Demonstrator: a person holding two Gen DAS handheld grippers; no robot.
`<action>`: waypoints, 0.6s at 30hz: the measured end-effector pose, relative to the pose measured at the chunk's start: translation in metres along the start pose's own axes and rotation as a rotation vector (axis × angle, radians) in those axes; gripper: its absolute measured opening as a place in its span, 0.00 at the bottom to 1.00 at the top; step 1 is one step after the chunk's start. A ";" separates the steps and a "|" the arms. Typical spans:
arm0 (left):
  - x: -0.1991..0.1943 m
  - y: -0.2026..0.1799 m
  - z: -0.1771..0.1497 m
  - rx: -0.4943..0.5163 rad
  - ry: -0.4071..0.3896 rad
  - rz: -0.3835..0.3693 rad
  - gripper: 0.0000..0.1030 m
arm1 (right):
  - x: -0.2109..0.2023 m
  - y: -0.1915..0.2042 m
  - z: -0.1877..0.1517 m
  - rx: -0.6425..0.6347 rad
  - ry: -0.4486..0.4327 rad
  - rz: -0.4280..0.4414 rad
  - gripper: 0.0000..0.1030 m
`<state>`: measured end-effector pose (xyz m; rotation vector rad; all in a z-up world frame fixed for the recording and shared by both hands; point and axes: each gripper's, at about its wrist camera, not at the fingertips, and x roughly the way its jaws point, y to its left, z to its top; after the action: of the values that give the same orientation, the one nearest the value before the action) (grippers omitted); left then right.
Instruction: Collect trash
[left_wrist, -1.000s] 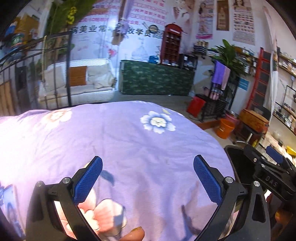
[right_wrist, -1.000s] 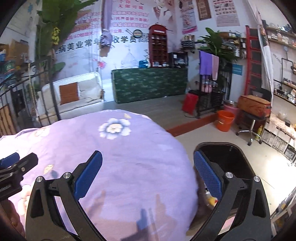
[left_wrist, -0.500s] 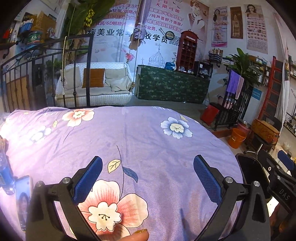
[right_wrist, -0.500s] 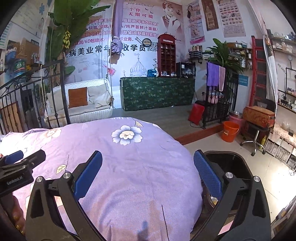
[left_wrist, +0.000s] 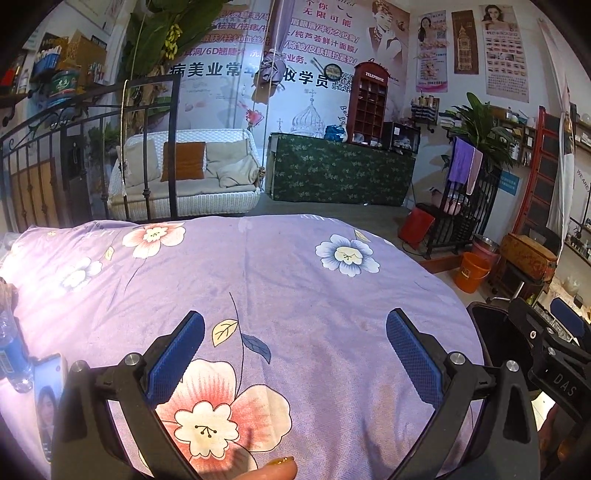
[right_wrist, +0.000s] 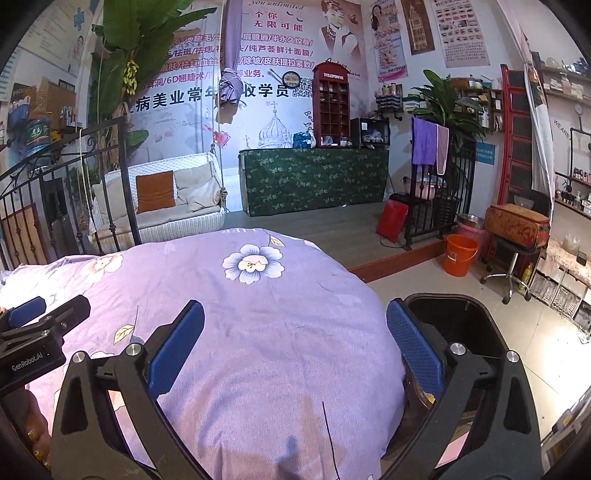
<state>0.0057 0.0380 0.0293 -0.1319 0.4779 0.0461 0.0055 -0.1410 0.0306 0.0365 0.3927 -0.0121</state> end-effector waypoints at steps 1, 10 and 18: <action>0.000 0.000 0.000 -0.001 -0.001 0.000 0.94 | 0.000 -0.001 0.001 0.000 0.001 0.001 0.95; -0.003 -0.001 0.001 0.001 -0.006 -0.002 0.94 | 0.003 -0.003 0.004 0.000 0.009 0.009 0.95; -0.004 -0.001 0.002 0.003 -0.005 -0.002 0.94 | 0.004 -0.005 0.005 0.003 0.015 0.010 0.95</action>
<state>0.0035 0.0376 0.0330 -0.1293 0.4727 0.0435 0.0110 -0.1464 0.0331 0.0415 0.4079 -0.0024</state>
